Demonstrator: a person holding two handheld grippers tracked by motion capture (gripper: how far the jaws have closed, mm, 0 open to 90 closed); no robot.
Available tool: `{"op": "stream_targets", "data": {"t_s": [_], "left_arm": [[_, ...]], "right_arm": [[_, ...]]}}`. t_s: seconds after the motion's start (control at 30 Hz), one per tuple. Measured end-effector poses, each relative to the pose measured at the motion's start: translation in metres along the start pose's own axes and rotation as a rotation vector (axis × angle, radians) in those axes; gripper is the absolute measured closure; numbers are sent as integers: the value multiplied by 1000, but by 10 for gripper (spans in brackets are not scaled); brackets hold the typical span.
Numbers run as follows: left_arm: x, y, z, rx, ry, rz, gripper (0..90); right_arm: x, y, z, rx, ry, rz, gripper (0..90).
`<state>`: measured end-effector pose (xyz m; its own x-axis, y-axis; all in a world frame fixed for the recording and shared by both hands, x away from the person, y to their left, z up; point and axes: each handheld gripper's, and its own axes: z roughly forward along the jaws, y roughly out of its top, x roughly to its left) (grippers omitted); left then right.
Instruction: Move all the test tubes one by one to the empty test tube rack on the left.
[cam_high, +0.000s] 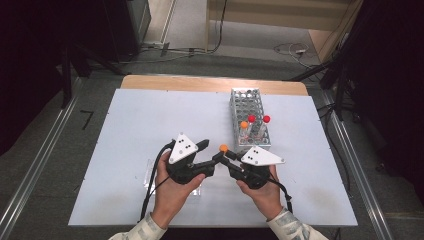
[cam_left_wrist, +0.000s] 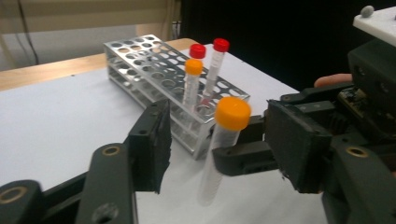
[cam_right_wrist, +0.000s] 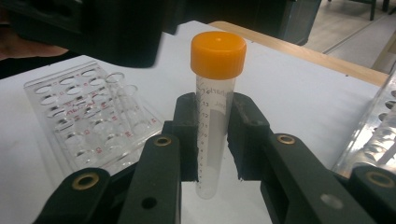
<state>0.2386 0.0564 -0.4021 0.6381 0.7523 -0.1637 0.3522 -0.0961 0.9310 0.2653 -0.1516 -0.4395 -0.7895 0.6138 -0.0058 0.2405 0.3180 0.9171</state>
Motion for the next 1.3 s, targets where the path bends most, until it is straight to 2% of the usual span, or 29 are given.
{"op": "stream_targets", "data": {"t_s": [0.3,0.5,0.73,0.8,0.87,0.97,1.17,1.3], "left_arm": [[-2,3,11,17,-33,13,598],[-2,3,13,24,-37,20,687],[-2,3,12,18,-36,26,708],[-1,4,11,10,-37,27,710],[-1,5,9,5,-37,26,711],[0,7,6,-11,-42,19,710],[2,16,-9,-52,-43,13,711],[9,23,-24,-80,-31,2,711]], "right_arm": [[5,2,-2,-11,16,-7,713],[6,2,-2,-12,19,-11,713],[6,2,-2,-11,22,-8,708],[6,3,-3,-16,33,-9,649],[8,3,-3,-20,52,-11,478],[9,4,-1,-17,66,-4,280],[7,3,0,-6,68,11,203],[3,2,-1,-5,63,16,193]]}}
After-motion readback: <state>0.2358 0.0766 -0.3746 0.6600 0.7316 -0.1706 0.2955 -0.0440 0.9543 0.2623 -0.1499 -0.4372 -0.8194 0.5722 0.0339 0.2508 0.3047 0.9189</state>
